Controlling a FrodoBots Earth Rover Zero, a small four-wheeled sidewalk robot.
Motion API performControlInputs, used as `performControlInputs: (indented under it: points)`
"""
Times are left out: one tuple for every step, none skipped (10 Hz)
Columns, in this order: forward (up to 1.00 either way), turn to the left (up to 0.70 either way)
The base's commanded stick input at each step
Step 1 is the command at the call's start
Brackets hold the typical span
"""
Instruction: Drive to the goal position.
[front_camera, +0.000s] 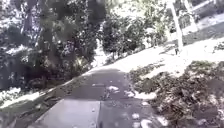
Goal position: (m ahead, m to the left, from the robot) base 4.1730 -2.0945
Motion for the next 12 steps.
performControlInputs:
  points:
    - [0.5, 0.0]
    - [0.5, 0.0]
    - [0.5, 0.0]
    - [0.5, 0.0]
    - [0.5, 0.0]
    - [0.5, 0.0]
    - [0.5, 0.0]
    - [0.5, 0.0]
    - [0.5, 0.0]
    - [0.5, 0.0]
    - [0.5, 0.0]
    - [0.5, 0.0]
